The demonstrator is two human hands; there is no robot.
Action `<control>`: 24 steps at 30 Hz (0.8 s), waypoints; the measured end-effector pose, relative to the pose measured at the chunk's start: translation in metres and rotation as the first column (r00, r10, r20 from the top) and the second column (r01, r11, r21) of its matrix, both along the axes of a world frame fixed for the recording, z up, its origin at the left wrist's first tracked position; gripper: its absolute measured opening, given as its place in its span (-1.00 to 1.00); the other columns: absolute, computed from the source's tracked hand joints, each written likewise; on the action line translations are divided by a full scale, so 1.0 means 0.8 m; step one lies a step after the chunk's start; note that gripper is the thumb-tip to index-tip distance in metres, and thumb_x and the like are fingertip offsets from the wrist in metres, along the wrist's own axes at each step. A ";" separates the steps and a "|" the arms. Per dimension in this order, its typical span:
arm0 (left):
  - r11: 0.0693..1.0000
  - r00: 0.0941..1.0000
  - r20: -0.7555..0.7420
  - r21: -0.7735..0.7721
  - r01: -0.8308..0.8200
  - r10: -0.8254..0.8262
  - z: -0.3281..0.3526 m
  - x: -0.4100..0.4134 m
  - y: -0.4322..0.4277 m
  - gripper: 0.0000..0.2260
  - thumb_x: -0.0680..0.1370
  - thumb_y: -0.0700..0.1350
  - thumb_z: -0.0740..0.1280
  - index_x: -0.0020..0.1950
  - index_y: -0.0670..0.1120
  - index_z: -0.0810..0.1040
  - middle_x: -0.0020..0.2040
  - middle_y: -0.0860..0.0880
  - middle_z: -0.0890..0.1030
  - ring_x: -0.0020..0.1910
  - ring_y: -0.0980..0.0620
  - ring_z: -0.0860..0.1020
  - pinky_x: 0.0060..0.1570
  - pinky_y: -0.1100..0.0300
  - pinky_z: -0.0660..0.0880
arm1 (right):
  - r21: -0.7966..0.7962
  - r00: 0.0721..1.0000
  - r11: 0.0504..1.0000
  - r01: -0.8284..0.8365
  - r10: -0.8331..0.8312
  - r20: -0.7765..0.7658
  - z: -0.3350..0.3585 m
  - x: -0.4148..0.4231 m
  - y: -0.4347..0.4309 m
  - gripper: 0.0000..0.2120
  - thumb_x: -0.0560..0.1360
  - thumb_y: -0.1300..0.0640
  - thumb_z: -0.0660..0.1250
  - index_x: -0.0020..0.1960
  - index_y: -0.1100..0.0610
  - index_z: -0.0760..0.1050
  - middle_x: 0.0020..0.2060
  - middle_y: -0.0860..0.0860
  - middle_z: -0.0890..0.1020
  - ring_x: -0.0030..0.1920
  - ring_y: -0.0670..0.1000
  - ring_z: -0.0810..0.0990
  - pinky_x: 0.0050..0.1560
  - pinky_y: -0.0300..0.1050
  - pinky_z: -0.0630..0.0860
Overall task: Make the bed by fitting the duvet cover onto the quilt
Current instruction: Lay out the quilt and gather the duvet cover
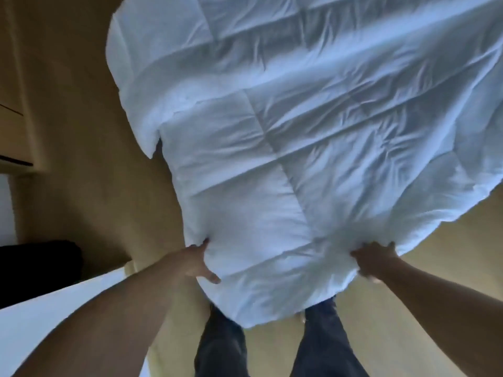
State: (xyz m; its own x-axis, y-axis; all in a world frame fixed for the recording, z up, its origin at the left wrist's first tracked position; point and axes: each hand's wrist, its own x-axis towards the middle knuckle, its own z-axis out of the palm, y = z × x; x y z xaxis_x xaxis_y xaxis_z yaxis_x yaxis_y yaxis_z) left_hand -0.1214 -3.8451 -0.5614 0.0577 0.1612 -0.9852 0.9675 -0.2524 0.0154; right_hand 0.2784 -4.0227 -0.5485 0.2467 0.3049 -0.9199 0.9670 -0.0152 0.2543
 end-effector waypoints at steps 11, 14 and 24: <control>0.698 0.531 0.800 0.211 -0.685 0.279 0.109 -0.023 0.023 -0.80 0.64 0.00 0.33 0.21 -0.03 0.61 0.06 0.08 0.67 0.01 0.14 0.64 -0.01 0.35 0.52 | 0.476 0.604 0.385 0.791 -0.363 -0.710 0.113 -0.306 0.177 -0.48 0.52 -0.13 0.41 0.42 0.02 0.48 0.33 -0.04 0.56 0.29 -0.04 0.53 0.28 -0.16 0.44; 0.528 0.290 0.870 0.040 -0.848 0.399 0.176 -0.039 0.069 -0.92 0.62 -0.08 0.38 0.10 0.00 0.61 0.01 0.02 0.67 -0.05 0.20 0.63 -0.01 0.33 0.53 | 0.313 0.299 0.031 0.949 -0.399 -0.867 0.167 -0.284 0.185 -0.60 0.48 -0.07 0.49 0.27 0.02 0.60 0.18 -0.11 0.66 0.14 -0.13 0.62 0.18 -0.25 0.48; 0.380 0.160 0.855 -0.046 -0.924 0.494 0.264 -0.106 0.141 -0.83 0.59 -0.05 0.41 0.17 -0.01 0.61 0.06 0.01 0.70 0.05 0.06 0.67 0.06 0.18 0.61 | -0.298 -0.426 -0.522 0.799 -0.142 -0.893 0.239 -0.270 0.225 -0.68 0.48 0.13 0.51 0.20 0.17 0.62 0.03 0.13 0.71 0.11 0.07 0.69 0.15 0.05 0.61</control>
State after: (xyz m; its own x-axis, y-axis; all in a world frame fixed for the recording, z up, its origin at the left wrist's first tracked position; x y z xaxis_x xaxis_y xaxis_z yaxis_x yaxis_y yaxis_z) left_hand -0.2060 -3.7326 -0.3504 0.2025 0.8605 -0.4675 0.3829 0.3698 0.8466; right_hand 0.0628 -3.8429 -0.3575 0.5285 0.5794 -0.6205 -0.5321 -0.3434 -0.7739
